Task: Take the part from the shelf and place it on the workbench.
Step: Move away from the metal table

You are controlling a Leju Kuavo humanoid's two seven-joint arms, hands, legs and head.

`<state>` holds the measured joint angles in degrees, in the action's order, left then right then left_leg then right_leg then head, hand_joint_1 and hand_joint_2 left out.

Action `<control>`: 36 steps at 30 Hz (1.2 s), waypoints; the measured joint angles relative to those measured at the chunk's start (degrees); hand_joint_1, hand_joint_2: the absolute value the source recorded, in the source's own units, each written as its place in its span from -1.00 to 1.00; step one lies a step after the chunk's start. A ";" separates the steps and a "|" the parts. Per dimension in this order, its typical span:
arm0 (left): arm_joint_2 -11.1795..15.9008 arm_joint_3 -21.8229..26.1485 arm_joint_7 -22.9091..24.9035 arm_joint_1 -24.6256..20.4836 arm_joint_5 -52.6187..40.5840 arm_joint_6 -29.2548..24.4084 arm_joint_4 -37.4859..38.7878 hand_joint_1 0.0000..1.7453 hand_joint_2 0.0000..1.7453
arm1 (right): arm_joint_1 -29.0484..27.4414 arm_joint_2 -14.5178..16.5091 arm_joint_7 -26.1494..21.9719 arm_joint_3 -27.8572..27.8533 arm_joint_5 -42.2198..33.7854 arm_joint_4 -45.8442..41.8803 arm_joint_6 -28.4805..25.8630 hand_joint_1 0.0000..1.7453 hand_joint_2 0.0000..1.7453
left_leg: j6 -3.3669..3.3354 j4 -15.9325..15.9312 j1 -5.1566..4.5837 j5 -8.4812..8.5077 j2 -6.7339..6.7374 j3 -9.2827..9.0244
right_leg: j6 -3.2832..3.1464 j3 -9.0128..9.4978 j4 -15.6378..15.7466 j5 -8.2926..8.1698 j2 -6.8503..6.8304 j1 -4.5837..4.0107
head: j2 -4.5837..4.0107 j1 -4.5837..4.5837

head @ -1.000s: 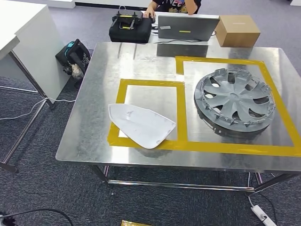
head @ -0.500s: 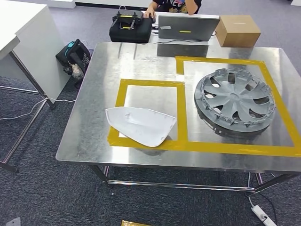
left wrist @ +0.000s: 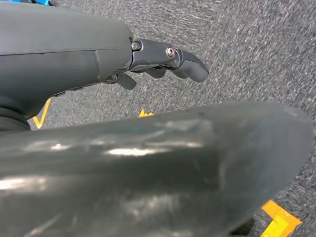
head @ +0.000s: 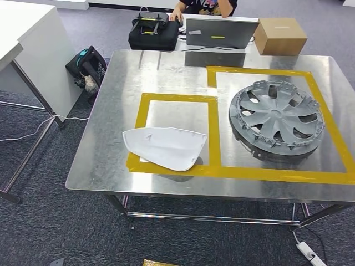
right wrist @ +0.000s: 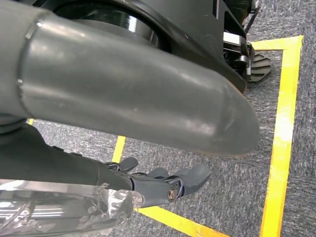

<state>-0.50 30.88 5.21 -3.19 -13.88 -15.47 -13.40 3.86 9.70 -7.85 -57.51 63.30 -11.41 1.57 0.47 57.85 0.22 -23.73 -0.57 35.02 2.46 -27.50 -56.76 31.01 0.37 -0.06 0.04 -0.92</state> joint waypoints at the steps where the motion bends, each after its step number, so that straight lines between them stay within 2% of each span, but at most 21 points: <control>1: -0.03 -0.01 0.00 0.00 0.05 0.07 0.03 -1.00 -1.00 | 0.00 0.00 0.00 0.00 0.02 0.00 0.00 -1.00 -1.00 | 0.00 0.00 0.00 0.00 0.00 0.00 | 0.00 0.00 0.00 0.00 0.00 0.00 | 0.00 -0.01; 13: -0.80 -0.40 -1.26 -0.06 -0.50 1.67 0.04 -1.00 -1.00 | 0.11 0.00 -0.22 0.07 0.44 0.00 0.04 -1.00 -1.00 | -0.21 0.06 -0.29 -0.14 0.00 0.00 | 0.15 0.00 0.04 -0.03 -0.01 0.29 | 0.00 -0.01; 18: -0.85 -0.75 -2.02 -0.19 -0.17 2.94 0.04 -1.00 -1.00 | 0.17 0.00 -0.67 0.07 0.45 0.00 0.19 -1.00 -1.00 | -0.76 0.13 -0.77 -0.43 0.00 0.00 | 0.63 0.05 0.23 0.03 0.00 0.74 | 0.00 -0.03; 20: -0.98 -0.81 -2.26 -0.25 -0.31 3.10 0.04 -1.00 -1.00 | 0.21 0.00 -0.43 0.10 0.57 0.00 0.25 -1.00 -1.00 | -1.13 -0.39 -0.57 -0.27 0.03 -0.31 | 0.99 0.19 0.12 0.29 0.01 0.72 | 0.00 -0.02; 22: -1.18 -0.84 -2.31 -0.36 -0.65 3.08 0.06 -1.00 -1.00 | 0.25 0.00 0.01 0.13 0.73 0.01 0.35 -1.00 -1.00 | -1.47 -1.08 -0.12 -0.04 0.11 -0.79 | 1.30 -1.12 -3.11 2.28 0.00 0.62 | 0.00 0.25; 24: -1.29 -0.88 -2.04 -0.42 -1.05 3.04 0.14 -1.00 -1.00 | 0.23 0.00 0.37 0.14 0.79 0.01 0.50 -1.00 -1.00 | -1.60 -1.26 0.03 -0.03 0.16 -0.94 | 1.48 -5.00 -10.62 5.85 -0.02 0.70 | 0.00 0.50; 25: -1.33 -0.91 -1.81 -0.41 -1.21 3.04 0.20 -1.00 -1.00 | 0.17 0.00 0.47 0.14 0.79 0.00 0.56 -1.00 -1.00 | -1.61 -1.25 0.05 -0.05 0.16 -0.95 | 1.58 -7.05 -14.14 7.03 -0.03 0.76 | 0.00 0.51; 26: -1.40 -0.94 -1.57 -0.38 -1.36 3.07 0.26 -1.00 -1.00 | 0.11 0.00 0.52 0.14 0.79 0.00 0.60 -1.00 -1.00 | -1.57 -1.24 0.09 -0.09 0.16 -0.98 | 1.65 -8.42 -16.16 7.21 -0.03 0.79 | 0.00 0.50; 27: -1.52 -0.97 -1.40 -0.34 -1.49 3.13 0.32 -1.00 -1.00 | 0.06 0.00 0.55 0.14 0.79 0.00 0.62 -1.00 -1.00 | -1.47 -1.21 0.17 -0.12 0.13 -1.03 | 1.72 -8.72 -15.87 6.10 -0.03 0.82 | 0.00 0.50; 28: -1.67 -1.02 -1.29 -0.30 -1.62 3.21 0.37 -1.00 -1.00 | 0.06 0.00 0.57 0.13 0.79 0.00 0.63 -1.00 -1.00 | -1.28 -1.17 0.31 -0.15 0.09 -1.11 | 1.80 -7.88 -13.34 3.99 -0.04 0.88 | 0.00 0.50; 30: -1.90 -1.22 -1.25 -0.30 -1.98 3.41 0.43 -1.00 -1.00 | 0.19 0.04 0.58 0.14 0.81 0.04 0.70 -1.00 -1.00 | -0.52 -0.91 0.50 -0.26 -0.05 -1.24 | 1.98 -4.74 -5.70 -0.39 0.07 1.03 | 0.00 0.56; 31: -1.92 -1.33 -1.25 -0.34 -2.17 3.46 0.45 -1.00 -1.00 | 0.26 0.08 0.57 0.15 0.83 0.08 0.76 -1.00 -1.00 | -0.08 -0.76 0.48 -0.28 -0.12 -1.26 | 1.80 -3.65 -3.09 -1.60 0.22 1.07 | 0.00 0.54; 32: -1.95 -1.44 -1.25 -0.38 -2.40 3.49 0.45 -1.00 -1.00 | 0.31 0.12 0.56 0.15 0.85 0.11 0.81 -1.00 -1.00 | 0.35 -0.69 0.40 -0.23 -0.17 -1.25 | 1.49 -3.13 -1.83 -2.12 0.38 1.05 | 0.00 0.54; 35: -2.12 -1.69 -1.25 -0.43 -2.80 3.48 0.50 -1.00 -1.00 | 0.32 0.15 0.57 0.15 0.89 0.15 0.83 -1.00 -1.00 | 1.40 -0.82 0.54 0.12 -0.20 -1.10 | -0.08 -3.27 -1.89 -2.65 0.56 0.85 | 0.00 0.50; 36: -2.19 -1.75 -1.25 -0.43 -2.85 3.48 0.51 -1.00 -1.00 | 0.31 0.14 0.57 0.15 0.89 0.14 0.81 -1.00 -1.00 | 1.69 -0.24 0.62 -0.46 -0.14 -0.79 | -0.58 -3.39 -1.87 -2.92 0.54 0.85 | 0.00 0.48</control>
<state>-2.69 29.13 3.96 -3.62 -16.73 -12.00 -12.88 4.17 9.85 -7.28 -57.35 64.19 -11.27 2.39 2.15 57.61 0.85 -24.19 -0.71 34.23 1.88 -30.89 -58.63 28.09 0.91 0.79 0.04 -0.45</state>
